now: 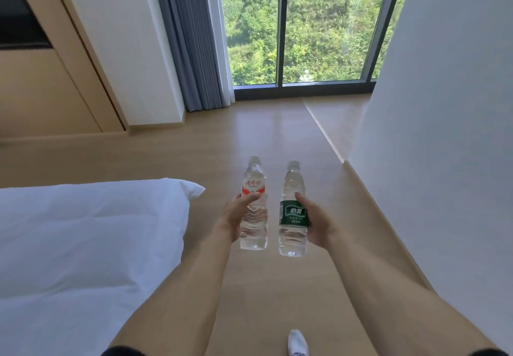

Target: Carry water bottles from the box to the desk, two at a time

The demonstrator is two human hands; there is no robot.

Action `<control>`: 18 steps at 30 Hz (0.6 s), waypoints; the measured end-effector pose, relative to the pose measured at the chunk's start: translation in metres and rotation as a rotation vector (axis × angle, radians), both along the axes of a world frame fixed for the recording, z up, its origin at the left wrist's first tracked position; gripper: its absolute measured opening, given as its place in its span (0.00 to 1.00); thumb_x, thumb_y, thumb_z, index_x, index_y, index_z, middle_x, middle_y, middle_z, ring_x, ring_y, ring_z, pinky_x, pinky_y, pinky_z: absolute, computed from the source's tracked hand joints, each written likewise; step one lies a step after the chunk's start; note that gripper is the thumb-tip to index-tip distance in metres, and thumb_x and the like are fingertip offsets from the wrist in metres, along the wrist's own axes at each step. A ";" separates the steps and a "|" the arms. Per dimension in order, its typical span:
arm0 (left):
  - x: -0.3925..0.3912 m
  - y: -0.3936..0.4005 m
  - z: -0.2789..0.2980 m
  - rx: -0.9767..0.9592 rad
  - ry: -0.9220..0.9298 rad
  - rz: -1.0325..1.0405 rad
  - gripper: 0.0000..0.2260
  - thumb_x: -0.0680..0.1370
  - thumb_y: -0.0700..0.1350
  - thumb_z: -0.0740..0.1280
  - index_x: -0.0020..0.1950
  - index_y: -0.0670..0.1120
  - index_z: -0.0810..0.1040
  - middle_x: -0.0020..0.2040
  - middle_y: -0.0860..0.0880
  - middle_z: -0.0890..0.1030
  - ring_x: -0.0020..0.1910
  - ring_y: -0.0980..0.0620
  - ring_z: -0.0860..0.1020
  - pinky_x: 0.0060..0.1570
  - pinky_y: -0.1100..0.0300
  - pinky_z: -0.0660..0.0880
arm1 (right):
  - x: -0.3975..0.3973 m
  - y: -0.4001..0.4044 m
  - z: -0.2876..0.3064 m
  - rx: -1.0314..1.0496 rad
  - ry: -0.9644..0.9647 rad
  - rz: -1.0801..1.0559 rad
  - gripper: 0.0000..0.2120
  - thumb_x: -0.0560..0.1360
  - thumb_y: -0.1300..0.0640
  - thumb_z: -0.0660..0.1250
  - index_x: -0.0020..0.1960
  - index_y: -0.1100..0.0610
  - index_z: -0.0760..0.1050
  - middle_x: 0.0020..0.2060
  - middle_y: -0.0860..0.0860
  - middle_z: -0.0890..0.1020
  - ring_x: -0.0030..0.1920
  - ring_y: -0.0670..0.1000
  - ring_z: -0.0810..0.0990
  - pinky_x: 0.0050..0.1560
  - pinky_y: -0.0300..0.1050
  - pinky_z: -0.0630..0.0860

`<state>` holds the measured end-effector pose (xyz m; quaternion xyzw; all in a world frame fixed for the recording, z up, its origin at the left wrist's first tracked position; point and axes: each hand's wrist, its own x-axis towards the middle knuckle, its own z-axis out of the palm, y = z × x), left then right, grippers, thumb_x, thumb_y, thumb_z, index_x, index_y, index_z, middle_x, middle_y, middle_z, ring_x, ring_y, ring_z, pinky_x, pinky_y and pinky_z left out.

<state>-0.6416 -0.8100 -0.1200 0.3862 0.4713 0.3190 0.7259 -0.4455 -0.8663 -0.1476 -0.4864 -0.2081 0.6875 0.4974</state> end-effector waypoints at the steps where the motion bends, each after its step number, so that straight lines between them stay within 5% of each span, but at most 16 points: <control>1: 0.007 0.014 0.001 0.011 0.009 0.034 0.18 0.79 0.42 0.69 0.68 0.40 0.76 0.52 0.40 0.81 0.42 0.43 0.81 0.42 0.51 0.79 | 0.008 0.017 0.001 0.005 -0.004 0.017 0.20 0.81 0.44 0.62 0.60 0.61 0.75 0.41 0.56 0.84 0.40 0.55 0.84 0.46 0.53 0.79; 6: 0.048 0.073 0.008 0.012 0.034 0.152 0.19 0.78 0.41 0.70 0.68 0.38 0.75 0.54 0.38 0.80 0.51 0.40 0.79 0.60 0.40 0.75 | 0.050 0.091 0.010 0.003 -0.016 0.095 0.19 0.81 0.44 0.62 0.59 0.61 0.75 0.40 0.55 0.84 0.39 0.54 0.85 0.44 0.51 0.79; 11: 0.078 0.122 0.011 -0.003 0.015 0.217 0.19 0.78 0.42 0.70 0.67 0.38 0.74 0.52 0.37 0.79 0.47 0.40 0.79 0.51 0.44 0.77 | 0.084 0.153 0.015 -0.004 -0.042 0.144 0.20 0.81 0.44 0.62 0.59 0.61 0.75 0.43 0.57 0.84 0.43 0.56 0.83 0.49 0.54 0.80; 15: 0.092 0.165 0.009 0.034 0.058 0.254 0.18 0.77 0.44 0.71 0.66 0.40 0.76 0.55 0.37 0.82 0.50 0.41 0.80 0.60 0.40 0.76 | 0.101 0.200 0.017 0.002 -0.035 0.159 0.18 0.81 0.45 0.62 0.57 0.61 0.76 0.40 0.56 0.84 0.39 0.54 0.84 0.43 0.52 0.81; 18: 0.095 0.200 0.004 0.042 0.038 0.265 0.17 0.77 0.44 0.71 0.65 0.41 0.77 0.52 0.39 0.82 0.48 0.41 0.81 0.55 0.42 0.78 | 0.109 0.239 0.014 0.007 -0.056 0.181 0.18 0.81 0.45 0.64 0.57 0.61 0.76 0.40 0.55 0.85 0.39 0.54 0.85 0.42 0.51 0.81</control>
